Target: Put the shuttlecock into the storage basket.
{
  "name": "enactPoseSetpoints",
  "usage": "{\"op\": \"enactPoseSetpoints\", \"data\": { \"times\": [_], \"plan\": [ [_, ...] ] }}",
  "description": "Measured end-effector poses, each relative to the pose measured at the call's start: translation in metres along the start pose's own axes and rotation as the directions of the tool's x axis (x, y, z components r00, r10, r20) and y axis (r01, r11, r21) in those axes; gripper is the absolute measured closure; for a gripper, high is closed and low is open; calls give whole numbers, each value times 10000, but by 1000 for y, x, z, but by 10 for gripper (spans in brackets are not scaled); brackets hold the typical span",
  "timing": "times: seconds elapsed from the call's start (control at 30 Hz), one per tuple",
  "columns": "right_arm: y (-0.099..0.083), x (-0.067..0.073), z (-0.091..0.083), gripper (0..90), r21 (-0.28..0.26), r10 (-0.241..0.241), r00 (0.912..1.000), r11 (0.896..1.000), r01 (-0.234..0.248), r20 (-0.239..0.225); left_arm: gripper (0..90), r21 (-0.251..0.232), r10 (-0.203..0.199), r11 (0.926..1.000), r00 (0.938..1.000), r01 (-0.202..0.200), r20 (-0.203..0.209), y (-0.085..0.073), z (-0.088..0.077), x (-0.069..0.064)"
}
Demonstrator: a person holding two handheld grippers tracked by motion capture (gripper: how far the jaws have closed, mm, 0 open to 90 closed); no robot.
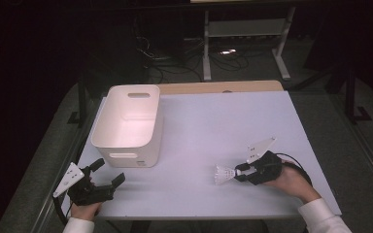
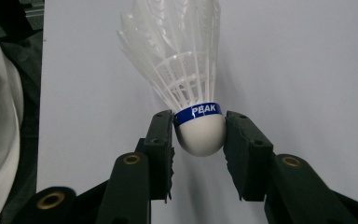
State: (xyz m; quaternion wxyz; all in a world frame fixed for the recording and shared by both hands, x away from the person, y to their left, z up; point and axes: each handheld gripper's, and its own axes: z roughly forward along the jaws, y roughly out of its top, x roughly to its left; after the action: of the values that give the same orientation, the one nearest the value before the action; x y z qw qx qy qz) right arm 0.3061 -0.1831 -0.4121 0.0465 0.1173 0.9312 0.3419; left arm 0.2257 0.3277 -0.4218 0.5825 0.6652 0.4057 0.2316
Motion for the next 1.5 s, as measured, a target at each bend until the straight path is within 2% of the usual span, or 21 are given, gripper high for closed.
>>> {"op": "enactPoseSetpoints", "data": {
  "times": [0.13, 0.2, 0.23, 0.27, 0.43, 0.47, 0.7, 0.8, 0.9, 1.4, 1.47, 1.5],
  "plan": [
    [5, 0, -1, 639, -102, -138, 9999, 9999, 139, 26, 0, 2, 6, 10000, 10000, -6, 8, 0, 0, 0],
    [9, 1, -1, 640, -219, -12, 10000, 9998, 13, 54, 0, 3, -4, 10000, 10000, 4, 13, 0, 0, 0],
    [9, 0, -1, 639, -257, -159, 9998, 9995, 161, 96, 0, 2, -1, 10000, 10000, 1, 20, 0, 0, 0],
    [11, 1, -1, 640, -322, 31, 10000, 9995, -29, 61, 0, -13, -15, 10000, 10000, 15, 19, 0, 0, 0],
    [14, -1, 2, 641, -205, -223, 9996, 9995, 227, 185, 0, -37, -86, 10000, 10000, 86, 22, 0, 0, 0],
    [15, 1, 1, 641, -213, 85, 9998, 9997, -81, 163, 0, -67, -99, 9999, 9999, 99, 38, 0, 0, 0],
    [16, 1, 1, 642, -381, 238, 9994, 9990, -228, 255, 0, 2, -28, 10000, 10000, 28, 37, 0, 0, 1],
    [17, -1, 1, 642, -443, 79, 9993, 9990, -63, 354, 0, -5, -34, 10000, 10000, 35, 32, 0, 0, 1],
    [19, 0, 0, 642, -569, 265, 9993, 9981, -249, 279, 0, 10, -17, 10000, 10000, 17, 44, 0, 0, 1],
    [38, -1, 1, 642, -1134, 80, 9995, 9935, -46, 294, 0, 42, 8, 10000, 10000, -8, 56, 0, -1, 1],
    [41, 0, 2, 641, -1207, 198, 9996, 9925, -173, 193, 0, 39, 5, 10000, 10000, -6, 61, 0, -1, 1],
    [42, -1, 2, 642, -1199, 20, 9997, 9928, 10, 254, 0, 27, -8, 10000, 10000, 8, 66, 0, -1, 1]
  ]
}}
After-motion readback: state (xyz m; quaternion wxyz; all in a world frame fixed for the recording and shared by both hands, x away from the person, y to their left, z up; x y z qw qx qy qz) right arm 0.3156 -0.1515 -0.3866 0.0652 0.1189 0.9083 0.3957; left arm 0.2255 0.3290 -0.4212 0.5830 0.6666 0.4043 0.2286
